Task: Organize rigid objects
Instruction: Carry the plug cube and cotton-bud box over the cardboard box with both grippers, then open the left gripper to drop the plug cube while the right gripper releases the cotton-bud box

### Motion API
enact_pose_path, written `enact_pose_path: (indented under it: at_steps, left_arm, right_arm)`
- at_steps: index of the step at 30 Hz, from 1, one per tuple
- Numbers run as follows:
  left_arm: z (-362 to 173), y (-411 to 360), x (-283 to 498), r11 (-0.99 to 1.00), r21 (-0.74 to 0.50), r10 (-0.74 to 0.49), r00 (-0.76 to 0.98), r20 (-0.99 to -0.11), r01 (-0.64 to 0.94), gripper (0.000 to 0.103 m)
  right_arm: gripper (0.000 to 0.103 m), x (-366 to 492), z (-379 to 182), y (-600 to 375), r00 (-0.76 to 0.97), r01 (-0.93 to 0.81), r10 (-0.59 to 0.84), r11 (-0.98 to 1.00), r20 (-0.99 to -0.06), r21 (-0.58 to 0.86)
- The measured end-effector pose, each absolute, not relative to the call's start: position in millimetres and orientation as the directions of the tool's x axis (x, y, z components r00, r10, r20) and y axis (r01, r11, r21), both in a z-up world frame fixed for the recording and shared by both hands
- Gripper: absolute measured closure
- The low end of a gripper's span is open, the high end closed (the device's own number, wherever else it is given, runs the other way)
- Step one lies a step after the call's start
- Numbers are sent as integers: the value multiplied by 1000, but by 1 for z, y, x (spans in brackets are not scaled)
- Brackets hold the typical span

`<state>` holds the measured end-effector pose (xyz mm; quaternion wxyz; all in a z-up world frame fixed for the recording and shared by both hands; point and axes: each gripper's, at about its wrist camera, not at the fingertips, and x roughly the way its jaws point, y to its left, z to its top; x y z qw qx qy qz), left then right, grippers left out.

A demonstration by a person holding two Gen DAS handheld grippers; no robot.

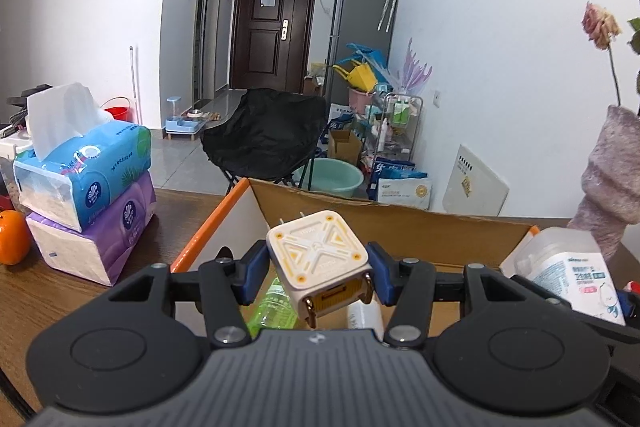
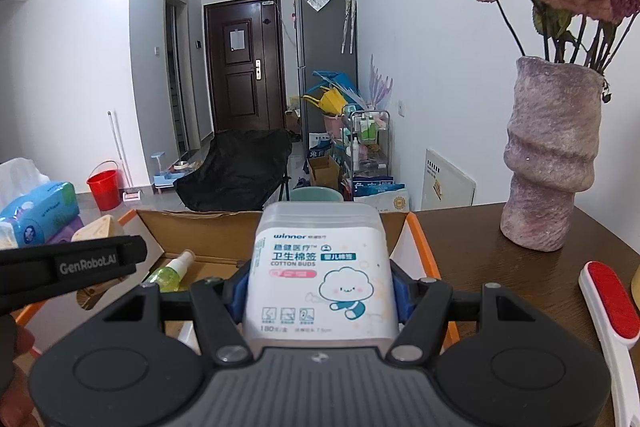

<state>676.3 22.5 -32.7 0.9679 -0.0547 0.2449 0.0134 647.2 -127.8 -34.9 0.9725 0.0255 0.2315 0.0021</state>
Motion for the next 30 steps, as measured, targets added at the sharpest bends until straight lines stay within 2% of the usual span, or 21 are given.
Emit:
enact_pose_path:
  at_steps: [13,15,16,17,19,22,30]
  left_arm:
    - [-44,24,689,997,-61,2,854,-521,-39,48]
    - [-43,25,685,998,-42,21,862,-507,-50,37]
    - [-42,27,684,998,-43,22,865,-502,-50,22]
    - [-41,30,682,998,-46,23,870,-493,-52,12]
    - [-38,33,677,998,-34,37,882,-471,-60,2]
    - [-34,38,671,997,-40,38,893,-449,-62,0]
    - [-33,46,673,995,-51,51,889,-455,-84,0]
  right_arm:
    - [39,666,-49,-133,869,8,19,999,-495,53]
    - [38,668,-50,-136,861,16,17,998,-508,61]
    - [34,669,-50,-138,858,22,13,998,-514,63]
    - [28,670,-50,-139,855,27,9,998,-518,62]
    - [8,669,-51,-141,856,35,-2,998,-517,53]
    - [2,667,-50,-142,862,45,-16,998,-507,44]
    - [0,664,-48,-141,862,25,-3,999,-507,37]
